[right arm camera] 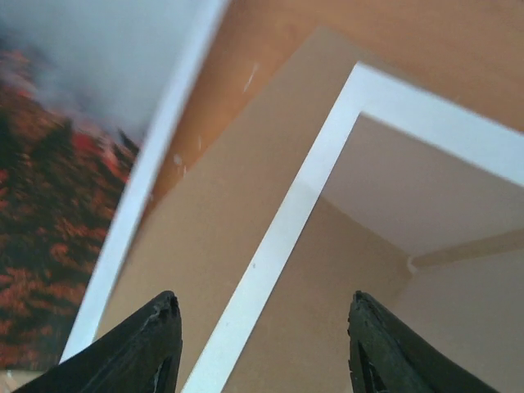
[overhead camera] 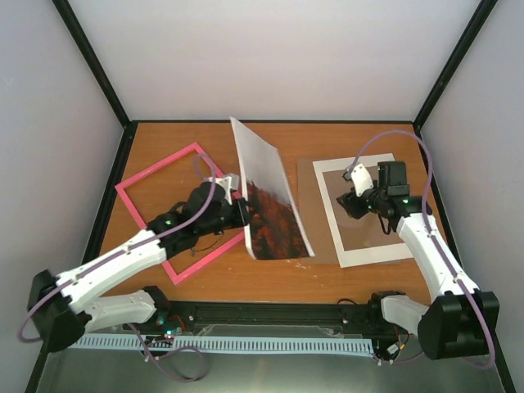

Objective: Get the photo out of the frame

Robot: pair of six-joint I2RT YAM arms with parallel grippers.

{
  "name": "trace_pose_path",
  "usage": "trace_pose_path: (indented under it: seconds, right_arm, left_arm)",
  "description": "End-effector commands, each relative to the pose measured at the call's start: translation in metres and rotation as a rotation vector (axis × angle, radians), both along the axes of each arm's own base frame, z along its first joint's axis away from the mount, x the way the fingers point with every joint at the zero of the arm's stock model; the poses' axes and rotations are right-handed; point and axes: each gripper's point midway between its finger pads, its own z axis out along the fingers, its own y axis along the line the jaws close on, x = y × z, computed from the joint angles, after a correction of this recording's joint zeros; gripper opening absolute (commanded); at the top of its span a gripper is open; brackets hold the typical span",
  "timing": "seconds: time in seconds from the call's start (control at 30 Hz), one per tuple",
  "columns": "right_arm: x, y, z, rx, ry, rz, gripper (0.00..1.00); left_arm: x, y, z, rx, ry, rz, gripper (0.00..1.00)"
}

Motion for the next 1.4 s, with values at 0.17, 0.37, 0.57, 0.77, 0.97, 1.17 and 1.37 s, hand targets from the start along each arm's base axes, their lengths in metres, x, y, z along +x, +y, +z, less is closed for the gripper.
trace_pose_path:
  seconds: [0.17,0.37,0.57,0.77,0.97,1.17,1.37]
  right_arm:
    - [-0.003,0.000,0.087,0.295,-0.013,-0.097,0.59]
    - [-0.002,-0.004,0.143,0.372,-0.084,-0.083,0.60]
    - [-0.032,0.001,0.250,0.436,-0.297,0.025,0.60]
    - [-0.077,0.015,0.282,0.444,-0.430,0.135,0.64]
    - [-0.057,0.012,0.224,0.454,-0.303,0.106,0.64]
    - [-0.045,0.014,0.152,0.490,-0.169,0.096,0.64]
    - [-0.040,0.010,0.091,0.443,-0.101,0.097,0.64]
  left_arm:
    - [0.011,0.033,0.078,0.167,-0.259,0.030,0.01]
    - [0.056,-0.047,0.130,0.082,-0.338,-0.108,0.01]
    - [0.093,-0.127,0.212,-0.031,-0.458,-0.254,0.01]
    - [0.096,-0.132,0.212,-0.062,-0.486,-0.261,0.01]
    - [0.089,-0.108,0.109,-0.166,-0.283,-0.121,0.01]
    - [0.074,-0.088,-0.005,-0.149,-0.089,-0.052,0.01]
    - [0.059,-0.075,-0.092,-0.036,0.071,-0.036,0.01]
